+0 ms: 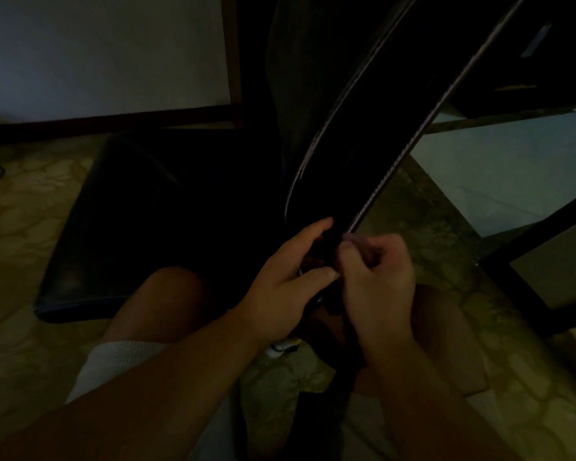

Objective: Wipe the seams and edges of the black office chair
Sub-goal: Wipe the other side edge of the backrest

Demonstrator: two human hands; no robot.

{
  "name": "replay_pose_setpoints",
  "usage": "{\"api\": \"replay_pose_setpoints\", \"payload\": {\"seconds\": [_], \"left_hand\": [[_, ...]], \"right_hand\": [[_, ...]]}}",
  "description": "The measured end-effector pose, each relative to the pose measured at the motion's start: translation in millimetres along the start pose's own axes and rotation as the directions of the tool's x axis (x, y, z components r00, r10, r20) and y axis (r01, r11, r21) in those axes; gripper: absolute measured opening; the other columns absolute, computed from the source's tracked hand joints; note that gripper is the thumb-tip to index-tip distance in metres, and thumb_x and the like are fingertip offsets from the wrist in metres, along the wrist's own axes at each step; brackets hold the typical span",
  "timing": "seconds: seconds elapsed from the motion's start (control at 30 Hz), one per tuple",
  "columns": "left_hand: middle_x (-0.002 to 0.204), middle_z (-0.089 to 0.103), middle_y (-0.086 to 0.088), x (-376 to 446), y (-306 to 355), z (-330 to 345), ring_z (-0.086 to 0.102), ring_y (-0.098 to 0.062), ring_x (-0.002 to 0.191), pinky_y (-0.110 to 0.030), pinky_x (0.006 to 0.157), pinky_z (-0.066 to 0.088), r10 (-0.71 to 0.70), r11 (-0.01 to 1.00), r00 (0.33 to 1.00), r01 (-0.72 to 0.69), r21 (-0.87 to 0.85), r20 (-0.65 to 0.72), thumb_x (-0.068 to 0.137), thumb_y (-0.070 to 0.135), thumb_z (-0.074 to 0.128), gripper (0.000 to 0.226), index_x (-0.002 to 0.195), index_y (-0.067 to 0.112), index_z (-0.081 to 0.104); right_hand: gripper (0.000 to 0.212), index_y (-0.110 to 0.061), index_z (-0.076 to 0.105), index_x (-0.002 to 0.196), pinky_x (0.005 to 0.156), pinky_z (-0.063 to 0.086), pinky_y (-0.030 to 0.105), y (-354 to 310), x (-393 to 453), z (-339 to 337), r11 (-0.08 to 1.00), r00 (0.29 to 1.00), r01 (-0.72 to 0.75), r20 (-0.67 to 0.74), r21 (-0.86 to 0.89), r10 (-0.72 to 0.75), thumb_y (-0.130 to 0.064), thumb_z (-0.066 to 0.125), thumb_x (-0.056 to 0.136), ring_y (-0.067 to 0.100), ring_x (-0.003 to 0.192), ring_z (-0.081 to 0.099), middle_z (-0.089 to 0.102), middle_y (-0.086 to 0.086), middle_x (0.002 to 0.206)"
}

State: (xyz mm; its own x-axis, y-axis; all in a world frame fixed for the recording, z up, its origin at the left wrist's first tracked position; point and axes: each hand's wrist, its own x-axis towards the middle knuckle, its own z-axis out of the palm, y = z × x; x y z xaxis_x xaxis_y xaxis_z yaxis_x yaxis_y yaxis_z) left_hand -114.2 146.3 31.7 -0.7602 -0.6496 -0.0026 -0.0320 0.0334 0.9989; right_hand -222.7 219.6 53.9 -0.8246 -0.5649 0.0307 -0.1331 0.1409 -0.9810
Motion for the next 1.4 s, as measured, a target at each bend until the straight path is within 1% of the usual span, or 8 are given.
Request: {"api": "replay_pose_setpoints", "payload": {"seconds": [0.47, 0.57, 0.67, 0.8, 0.93, 1.07, 1.2, 1.4], "left_hand": [[0.146, 0.050, 0.004, -5.3, 8.7, 3.0, 0.050, -0.001, 0.132, -0.014, 0.099, 0.044, 0.104, 0.994, 0.992, -0.107, -0.037, -0.073, 0.090, 0.018, 0.053, 0.055, 0.141, 0.036, 0.044], [0.145, 0.051, 0.005, -6.1, 8.4, 6.4, 0.051, -0.003, 0.133, -0.020, 0.101, 0.045, 0.097, 0.992, 0.991, -0.104, -0.075, -0.089, 0.090, 0.019, 0.054, 0.055, 0.142, 0.035, 0.044], [0.147, 0.051, 0.002, -5.4, 9.7, 7.8, 0.049, -0.005, 0.135, -0.021, 0.105, 0.044, 0.104, 0.991, 0.990, -0.111, -0.077, -0.094, 0.087, 0.026, 0.058, 0.059, 0.144, 0.031, 0.044], [0.144, 0.053, 0.004, -4.9, 10.6, 10.2, 0.053, -0.004, 0.130, -0.017, 0.099, 0.046, 0.100, 0.986, 0.992, -0.109, -0.123, -0.077, 0.089, 0.013, 0.052, 0.055, 0.142, 0.029, 0.043], [0.146, 0.051, 0.005, -4.8, 10.8, 8.6, 0.050, 0.000, 0.133, -0.015, 0.100, 0.043, 0.106, 0.988, 0.991, -0.114, -0.108, -0.077, 0.089, 0.014, 0.052, 0.056, 0.141, 0.031, 0.044], [0.148, 0.051, 0.003, -5.7, 8.8, 8.9, 0.051, -0.008, 0.134, -0.022, 0.102, 0.047, 0.091, 0.985, 0.994, -0.099, -0.142, -0.064, 0.090, 0.015, 0.051, 0.057, 0.146, 0.028, 0.042], [0.147, 0.052, 0.001, -4.4, 8.0, 7.8, 0.051, -0.009, 0.135, -0.022, 0.104, 0.045, 0.088, 0.986, 0.993, -0.097, -0.133, -0.073, 0.090, 0.019, 0.057, 0.058, 0.146, 0.026, 0.043], [0.143, 0.052, 0.010, -3.8, 17.6, 6.4, 0.052, -0.001, 0.131, -0.016, 0.098, 0.046, 0.106, 0.986, 0.992, -0.114, -0.120, -0.068, 0.089, 0.019, 0.056, 0.056, 0.141, 0.034, 0.043]], "right_hand": [[0.013, -0.015, 0.055, 0.086, 0.051, 0.045, 0.016, 0.0, 0.9, -0.8, 0.998, 0.998, 0.043, 0.053, -0.056, -0.040, -0.016, 0.069, 0.087, 0.000, 0.060, 0.057, 0.061, -0.004, 0.073], [0.014, -0.016, 0.055, 0.088, 0.052, 0.044, 0.013, -0.8, 5.5, -4.7, 0.997, 0.995, 0.063, -0.078, -0.039, -0.065, -0.018, 0.069, 0.088, -0.001, 0.061, 0.056, 0.060, -0.004, 0.074], [0.019, -0.028, 0.054, 0.081, 0.055, 0.049, 0.024, -1.4, 2.4, -0.9, 0.998, 0.992, 0.052, 0.114, -0.037, -0.048, -0.017, 0.069, 0.088, 0.004, 0.062, 0.057, 0.060, -0.004, 0.071], [0.012, -0.015, 0.057, 0.090, 0.055, 0.045, 0.017, -4.0, 4.7, -2.6, 0.997, 0.995, 0.063, -0.072, -0.033, -0.066, -0.018, 0.068, 0.088, -0.002, 0.062, 0.058, 0.062, -0.004, 0.076], [0.013, -0.016, 0.055, 0.087, 0.054, 0.048, 0.015, -6.2, 1.1, 1.2, 0.999, 0.994, 0.041, 0.098, -0.028, -0.038, -0.014, 0.068, 0.088, -0.003, 0.062, 0.059, 0.063, -0.006, 0.075], [0.014, -0.014, 0.056, 0.088, 0.052, 0.045, 0.016, -4.6, 5.2, -3.8, 0.998, 0.995, 0.059, -0.079, -0.015, -0.060, -0.019, 0.069, 0.088, -0.002, 0.058, 0.056, 0.062, -0.002, 0.074], [0.013, -0.016, 0.056, 0.086, 0.054, 0.045, 0.012, -9.4, 4.7, -1.8, 0.998, 0.993, 0.051, 0.104, -0.043, -0.047, -0.016, 0.069, 0.088, -0.005, 0.061, 0.058, 0.062, -0.006, 0.074], [0.016, -0.014, 0.056, 0.086, 0.053, 0.047, 0.022, -9.3, 13.7, -5.1, 0.994, 0.999, 0.042, 0.012, -0.103, -0.041, -0.024, 0.068, 0.087, 0.002, 0.061, 0.059, 0.063, -0.003, 0.072]]}}
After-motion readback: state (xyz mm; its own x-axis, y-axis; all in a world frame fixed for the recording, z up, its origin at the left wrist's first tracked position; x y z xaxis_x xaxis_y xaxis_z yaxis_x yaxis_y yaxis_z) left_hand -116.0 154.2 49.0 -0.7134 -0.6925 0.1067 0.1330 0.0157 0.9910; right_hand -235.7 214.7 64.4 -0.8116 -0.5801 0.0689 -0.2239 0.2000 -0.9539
